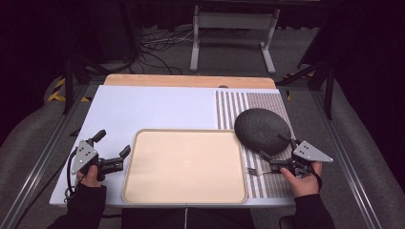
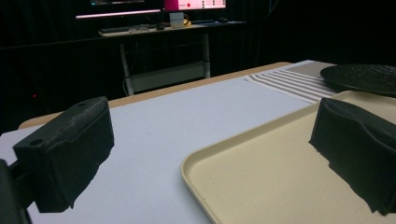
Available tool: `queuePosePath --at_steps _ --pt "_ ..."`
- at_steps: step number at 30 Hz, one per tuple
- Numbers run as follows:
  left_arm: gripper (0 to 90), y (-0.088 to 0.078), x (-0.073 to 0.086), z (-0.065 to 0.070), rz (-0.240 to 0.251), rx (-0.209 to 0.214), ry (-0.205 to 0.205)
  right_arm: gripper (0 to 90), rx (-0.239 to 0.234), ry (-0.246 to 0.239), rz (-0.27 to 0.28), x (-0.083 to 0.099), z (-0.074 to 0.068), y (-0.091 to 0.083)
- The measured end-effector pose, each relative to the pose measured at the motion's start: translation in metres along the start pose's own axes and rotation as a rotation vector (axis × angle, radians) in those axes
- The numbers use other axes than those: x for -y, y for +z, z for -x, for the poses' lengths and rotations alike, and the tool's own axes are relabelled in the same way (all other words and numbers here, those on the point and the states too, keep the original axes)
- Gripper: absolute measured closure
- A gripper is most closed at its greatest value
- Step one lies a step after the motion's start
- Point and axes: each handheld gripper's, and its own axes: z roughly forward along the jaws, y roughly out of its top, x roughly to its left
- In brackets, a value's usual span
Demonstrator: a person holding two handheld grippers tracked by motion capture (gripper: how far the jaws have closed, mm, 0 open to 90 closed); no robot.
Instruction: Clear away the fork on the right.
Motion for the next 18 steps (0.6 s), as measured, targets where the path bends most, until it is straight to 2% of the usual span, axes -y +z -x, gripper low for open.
queuePosePath --at_steps 6,18 --pt "0.2 0.0003 -0.0008 0.0007 -0.001 -0.004 0.01 6.4 0.007 -0.006 -0.012 -0.0003 0.0011 -0.0027" --pt "0.2 -0.0001 -0.0004 -0.0002 -0.005 -0.009 0.007 7.3 -0.015 -0.006 -0.018 -0.0014 -0.0005 -0.0013"
